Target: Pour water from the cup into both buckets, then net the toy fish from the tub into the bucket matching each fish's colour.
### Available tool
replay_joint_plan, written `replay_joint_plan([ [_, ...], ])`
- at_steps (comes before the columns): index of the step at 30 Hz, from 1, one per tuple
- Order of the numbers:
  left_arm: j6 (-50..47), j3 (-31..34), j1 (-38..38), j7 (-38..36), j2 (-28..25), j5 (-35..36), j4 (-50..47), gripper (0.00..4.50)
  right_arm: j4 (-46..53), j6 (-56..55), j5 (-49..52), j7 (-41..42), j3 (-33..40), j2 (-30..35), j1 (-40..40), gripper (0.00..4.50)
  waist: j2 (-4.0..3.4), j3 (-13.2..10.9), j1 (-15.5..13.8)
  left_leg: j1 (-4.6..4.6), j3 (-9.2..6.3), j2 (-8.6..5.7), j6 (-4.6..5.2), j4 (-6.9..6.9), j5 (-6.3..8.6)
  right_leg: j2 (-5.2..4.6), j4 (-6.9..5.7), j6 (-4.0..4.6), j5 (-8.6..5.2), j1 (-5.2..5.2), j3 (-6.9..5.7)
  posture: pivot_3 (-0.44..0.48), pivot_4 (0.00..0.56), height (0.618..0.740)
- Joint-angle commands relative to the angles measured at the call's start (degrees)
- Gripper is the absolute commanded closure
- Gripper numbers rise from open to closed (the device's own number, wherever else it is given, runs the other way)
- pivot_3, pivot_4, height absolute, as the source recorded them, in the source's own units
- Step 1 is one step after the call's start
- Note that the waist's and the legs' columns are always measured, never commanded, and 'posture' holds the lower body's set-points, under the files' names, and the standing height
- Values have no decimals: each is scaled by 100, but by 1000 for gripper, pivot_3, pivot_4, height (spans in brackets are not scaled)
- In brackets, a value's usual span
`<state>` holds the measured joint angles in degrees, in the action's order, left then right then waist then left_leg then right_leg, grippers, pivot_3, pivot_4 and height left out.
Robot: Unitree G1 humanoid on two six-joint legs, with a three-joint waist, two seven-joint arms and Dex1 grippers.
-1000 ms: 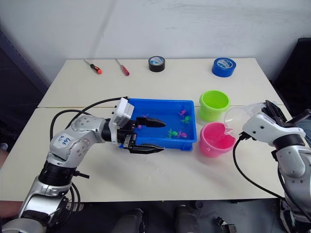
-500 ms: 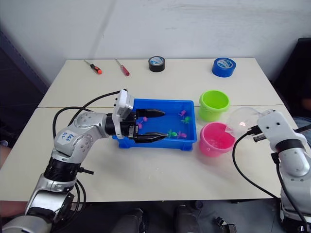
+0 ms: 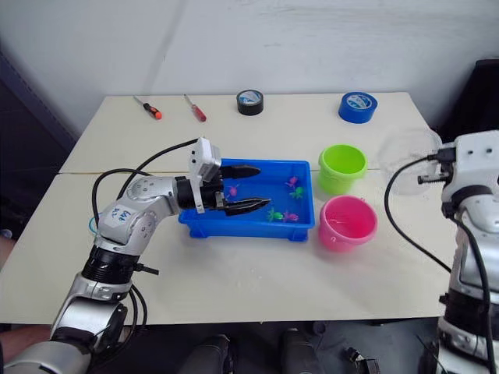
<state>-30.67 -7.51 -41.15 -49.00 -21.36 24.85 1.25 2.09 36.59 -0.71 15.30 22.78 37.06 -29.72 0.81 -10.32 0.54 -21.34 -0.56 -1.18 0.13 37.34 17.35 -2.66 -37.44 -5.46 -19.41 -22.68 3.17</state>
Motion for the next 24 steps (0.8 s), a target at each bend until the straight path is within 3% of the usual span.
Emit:
replay_joint_plan([
  [1,166,123,-246,61,42,-96,100,0,-920,-874,-458,-239,-528,365,-588,4461,0,0,10,0,2,0,0,-1,0,-1,0,0,0,-2,1,0,150,736],
  [13,284,161,-197,115,62,-242,144,0,-3827,-3260,-1770,-818,-2291,688,-2152,4461,0,0,134,-19,21,1,-15,-3,-9,-3,1,-6,3,-19,11,0,150,736],
  [24,230,265,-202,229,27,-255,147,0,-5221,-4410,-2968,-1570,-3438,739,-3179,4461,0,0,145,-32,42,4,-21,-3,-12,0,-14,-5,3,-59,29,0,150,736],
])
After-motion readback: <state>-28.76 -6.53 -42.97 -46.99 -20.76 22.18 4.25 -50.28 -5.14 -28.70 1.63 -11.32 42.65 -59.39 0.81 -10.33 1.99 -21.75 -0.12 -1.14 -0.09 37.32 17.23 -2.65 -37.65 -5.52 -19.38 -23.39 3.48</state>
